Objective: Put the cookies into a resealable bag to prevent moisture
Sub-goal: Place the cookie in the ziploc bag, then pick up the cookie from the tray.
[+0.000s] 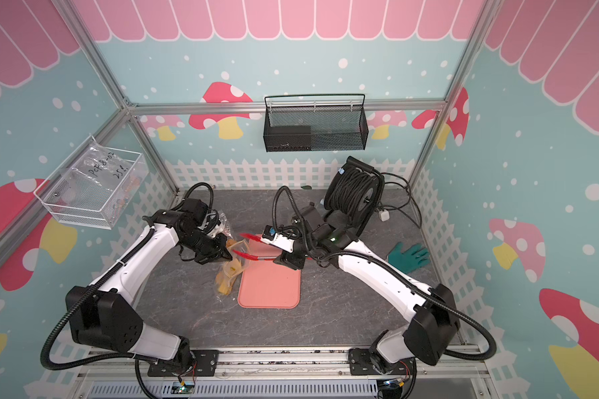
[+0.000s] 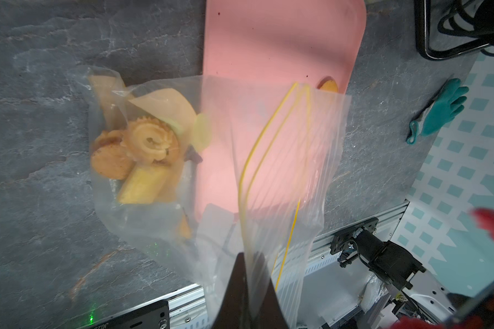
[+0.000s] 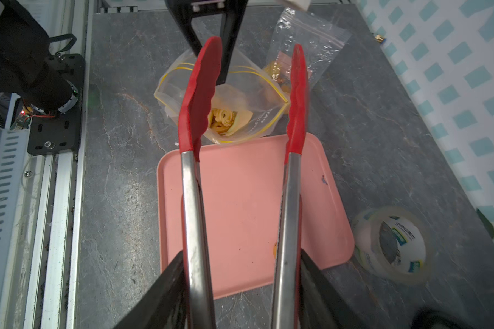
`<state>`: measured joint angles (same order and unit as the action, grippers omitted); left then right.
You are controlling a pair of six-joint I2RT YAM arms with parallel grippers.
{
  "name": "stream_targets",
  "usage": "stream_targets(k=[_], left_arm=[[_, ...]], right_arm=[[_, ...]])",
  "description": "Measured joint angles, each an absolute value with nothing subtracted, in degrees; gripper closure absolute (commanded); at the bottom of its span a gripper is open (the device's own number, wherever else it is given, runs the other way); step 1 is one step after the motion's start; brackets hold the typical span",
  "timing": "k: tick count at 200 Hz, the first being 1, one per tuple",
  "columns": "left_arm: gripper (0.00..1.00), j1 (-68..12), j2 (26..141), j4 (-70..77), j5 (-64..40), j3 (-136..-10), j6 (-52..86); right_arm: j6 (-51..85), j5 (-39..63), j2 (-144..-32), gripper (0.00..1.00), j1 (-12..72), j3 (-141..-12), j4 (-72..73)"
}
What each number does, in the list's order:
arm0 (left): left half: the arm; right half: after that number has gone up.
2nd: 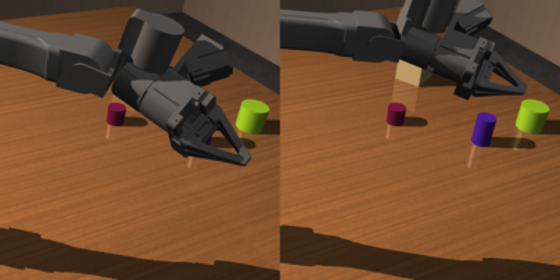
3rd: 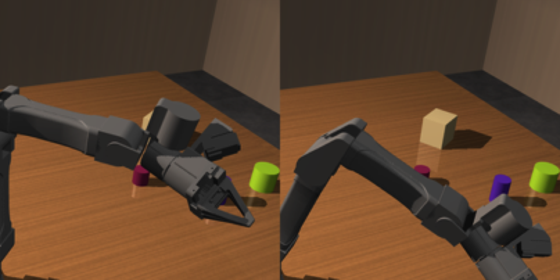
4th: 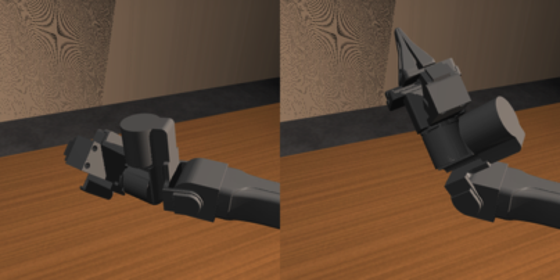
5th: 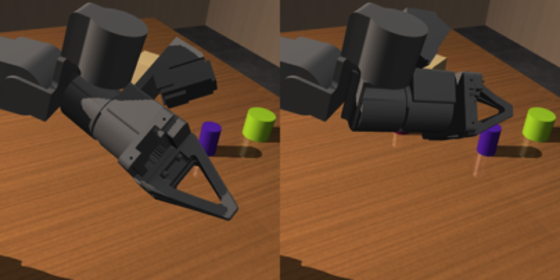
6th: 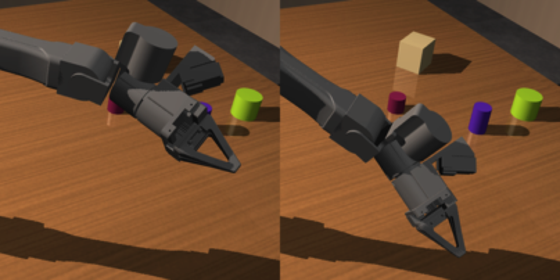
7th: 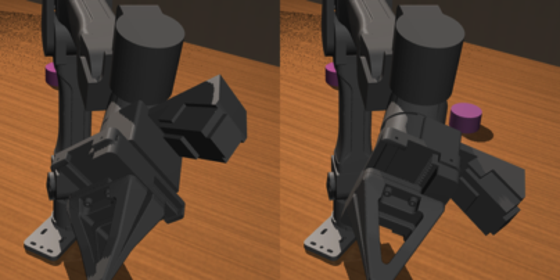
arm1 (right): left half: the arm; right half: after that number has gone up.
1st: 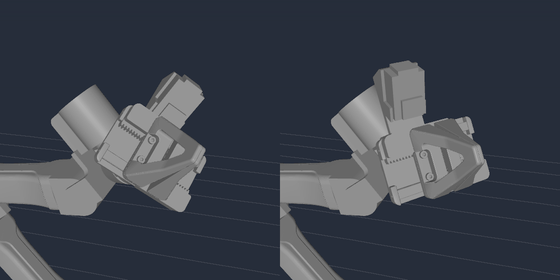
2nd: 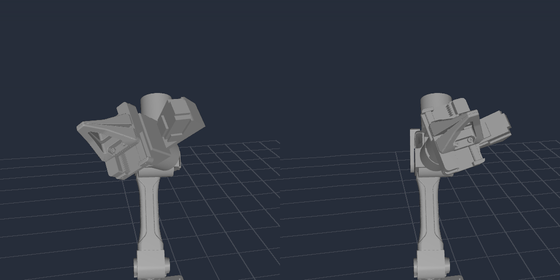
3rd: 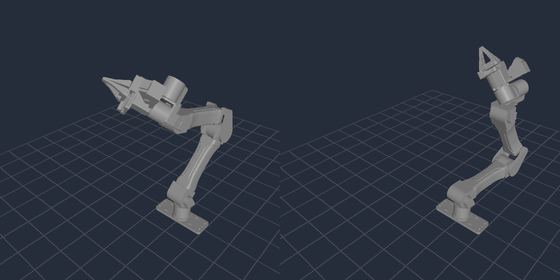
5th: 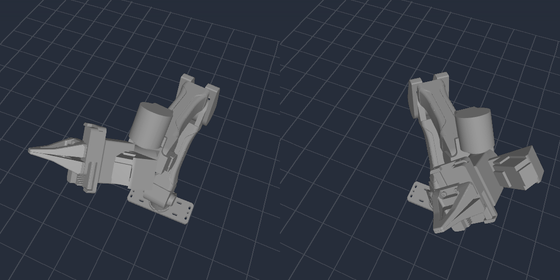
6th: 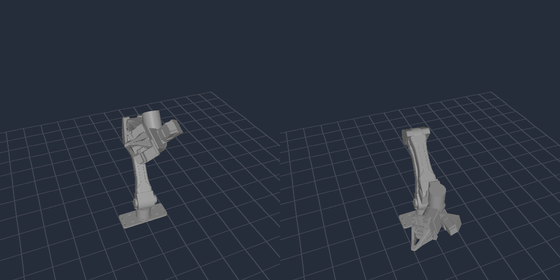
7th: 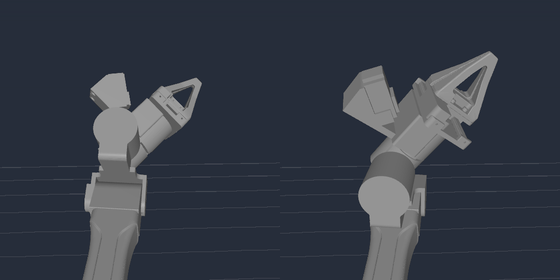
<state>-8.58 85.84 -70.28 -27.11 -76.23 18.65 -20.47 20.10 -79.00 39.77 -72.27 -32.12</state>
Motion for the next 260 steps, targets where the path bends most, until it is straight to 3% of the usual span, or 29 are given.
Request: stream_targets(k=[36, 113, 147, 203, 260], left_arm=[[1.00, -8.58, 85.84, -70.28, -27.11, -76.23, 18.65], [1.00, -8.58, 85.84, -70.28, -27.18, -76.23, 18.70], [1.00, -8.58, 85.84, -70.28, -27.20, -76.23, 18.70], [1.00, -8.58, 85.82, -70.26, -27.20, -75.85, 18.68], [1.00, -8.58, 85.82, -70.26, -27.20, -75.83, 18.65]], right_arm=[[-20.75, 13.54, -74.43, 0.43, 34.92, -66.35, -35.14], [-24.21, 0.75, -86.48, 0.42, 35.03, -62.41, -39.09], [-24.69, 0.58, -89.03, 0.43, 35.00, -62.89, -38.92], [-25.04, 0.93, -89.62, 0.58, 35.00, -63.66, -40.40], [-23.38, 4.75, -87.74, 0.63, 34.98, -68.40, -41.98]])
